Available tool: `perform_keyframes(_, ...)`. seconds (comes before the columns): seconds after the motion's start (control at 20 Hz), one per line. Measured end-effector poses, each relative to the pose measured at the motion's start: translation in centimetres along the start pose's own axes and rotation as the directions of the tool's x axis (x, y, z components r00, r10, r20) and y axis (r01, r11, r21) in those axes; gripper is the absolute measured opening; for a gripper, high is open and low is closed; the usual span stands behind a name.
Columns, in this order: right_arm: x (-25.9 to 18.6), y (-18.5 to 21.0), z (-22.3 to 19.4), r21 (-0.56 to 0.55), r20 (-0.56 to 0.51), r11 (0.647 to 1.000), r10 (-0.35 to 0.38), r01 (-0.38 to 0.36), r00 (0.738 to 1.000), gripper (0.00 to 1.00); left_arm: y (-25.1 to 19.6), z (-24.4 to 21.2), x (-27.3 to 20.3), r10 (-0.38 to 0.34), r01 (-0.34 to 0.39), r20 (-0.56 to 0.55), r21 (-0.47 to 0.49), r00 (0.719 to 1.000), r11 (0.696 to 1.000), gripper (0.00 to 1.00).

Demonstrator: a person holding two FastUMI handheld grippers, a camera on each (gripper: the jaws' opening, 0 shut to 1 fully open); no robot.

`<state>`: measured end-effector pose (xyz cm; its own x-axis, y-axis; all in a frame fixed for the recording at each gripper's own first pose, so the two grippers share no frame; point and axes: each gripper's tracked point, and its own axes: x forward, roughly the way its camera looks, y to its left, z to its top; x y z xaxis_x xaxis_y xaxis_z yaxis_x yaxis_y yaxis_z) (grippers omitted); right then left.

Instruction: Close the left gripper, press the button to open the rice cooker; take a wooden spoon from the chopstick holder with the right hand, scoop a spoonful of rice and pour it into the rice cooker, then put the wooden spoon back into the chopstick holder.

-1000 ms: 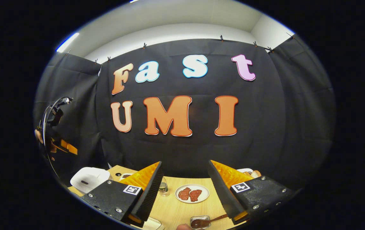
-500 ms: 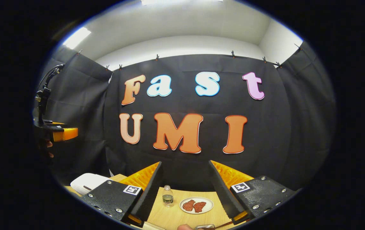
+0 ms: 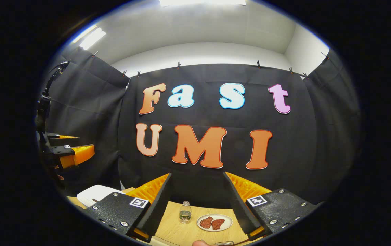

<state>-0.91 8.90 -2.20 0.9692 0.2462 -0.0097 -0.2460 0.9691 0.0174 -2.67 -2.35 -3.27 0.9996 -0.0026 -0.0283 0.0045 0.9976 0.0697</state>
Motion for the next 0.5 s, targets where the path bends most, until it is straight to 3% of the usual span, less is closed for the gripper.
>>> perform_keyframes(0.1,-0.2,-0.3,-0.1,0.005,-0.004,1.0,-0.009,0.009,1.0,0.94,-0.5,-0.8,0.0,-0.009,0.01,-0.01,0.035,1.0,0.999,0.96)
perform_keyframes(0.15,0.0,-0.3,-0.1,0.01,-0.008,1.0,-0.011,0.011,1.0,0.89,0.0,-0.9,0.0,0.002,-0.002,-0.01,0.046,1.0,0.999,0.96)
perform_keyframes(0.2,0.1,-0.3,-0.3,0.013,-0.014,1.0,-0.013,0.013,1.0,0.94,-0.1,-1.1,-0.1,0.002,-0.001,-0.015,0.047,1.0,0.999,0.97)
perform_keyframes(0.25,0.2,-0.3,-0.4,0.016,-0.017,1.0,-0.015,0.015,1.0,0.9,-0.2,-1.3,-0.1,0.005,-0.004,-0.02,0.041,1.0,0.999,0.97)
perform_keyframes(0.5,0.1,-0.4,-0.6,0.019,-0.015,0.999,-0.027,0.028,1.0,0.9,-0.2,-1.5,-0.4,-0.001,0.001,-0.024,0.018,1.0,1.0,1.0)
